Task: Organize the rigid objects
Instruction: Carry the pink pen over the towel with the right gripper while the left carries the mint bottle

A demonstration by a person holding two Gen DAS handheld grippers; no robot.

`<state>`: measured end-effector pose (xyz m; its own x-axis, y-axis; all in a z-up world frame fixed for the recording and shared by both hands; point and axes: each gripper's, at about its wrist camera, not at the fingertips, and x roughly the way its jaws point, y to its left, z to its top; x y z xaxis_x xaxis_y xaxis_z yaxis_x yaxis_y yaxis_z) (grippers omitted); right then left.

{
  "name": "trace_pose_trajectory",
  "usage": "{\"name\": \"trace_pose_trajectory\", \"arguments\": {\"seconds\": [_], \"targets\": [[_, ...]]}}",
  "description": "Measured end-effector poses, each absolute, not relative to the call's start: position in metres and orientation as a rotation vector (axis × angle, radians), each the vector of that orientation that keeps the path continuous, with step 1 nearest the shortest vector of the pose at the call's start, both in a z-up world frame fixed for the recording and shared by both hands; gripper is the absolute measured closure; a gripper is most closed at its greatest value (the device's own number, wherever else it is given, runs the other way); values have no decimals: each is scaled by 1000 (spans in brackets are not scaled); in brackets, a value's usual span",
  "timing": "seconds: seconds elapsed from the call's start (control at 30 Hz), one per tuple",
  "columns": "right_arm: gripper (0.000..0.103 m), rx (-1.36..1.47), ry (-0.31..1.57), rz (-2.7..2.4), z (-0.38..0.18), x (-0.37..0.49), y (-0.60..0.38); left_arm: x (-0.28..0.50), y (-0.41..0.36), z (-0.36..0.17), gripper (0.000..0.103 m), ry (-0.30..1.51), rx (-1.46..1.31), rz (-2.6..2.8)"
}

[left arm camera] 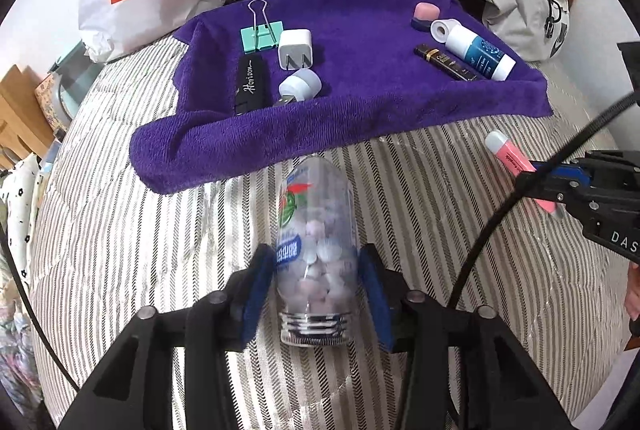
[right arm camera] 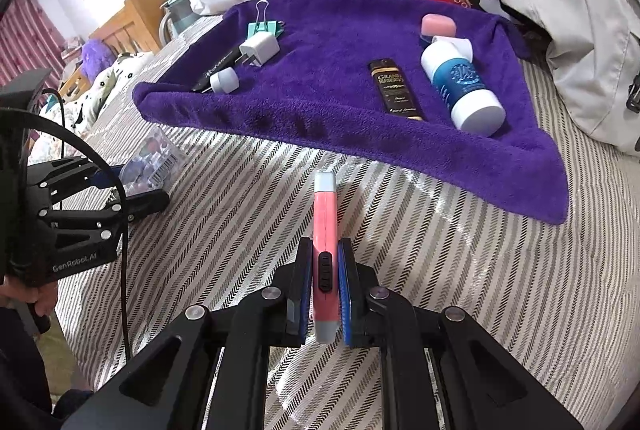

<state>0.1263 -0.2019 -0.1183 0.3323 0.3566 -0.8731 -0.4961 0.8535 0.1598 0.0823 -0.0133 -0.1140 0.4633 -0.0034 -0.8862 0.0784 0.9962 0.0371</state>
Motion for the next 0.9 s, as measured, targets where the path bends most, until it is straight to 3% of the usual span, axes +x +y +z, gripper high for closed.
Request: {"name": "trace_pose_trajectory", "arguments": {"seconds": [0.17, 0.23, 0.9], "targets": [[91, -149, 1103, 565, -119, 124, -200, 80, -13, -115, 55, 1072, 66, -42], [91, -151, 1107, 565, -120, 124, -199, 78, -14, -114, 64, 1061, 55, -57], [91, -135, 1076, 601, -100, 133, -202, 90, -4, -77, 64, 1018, 35, -98]]}}
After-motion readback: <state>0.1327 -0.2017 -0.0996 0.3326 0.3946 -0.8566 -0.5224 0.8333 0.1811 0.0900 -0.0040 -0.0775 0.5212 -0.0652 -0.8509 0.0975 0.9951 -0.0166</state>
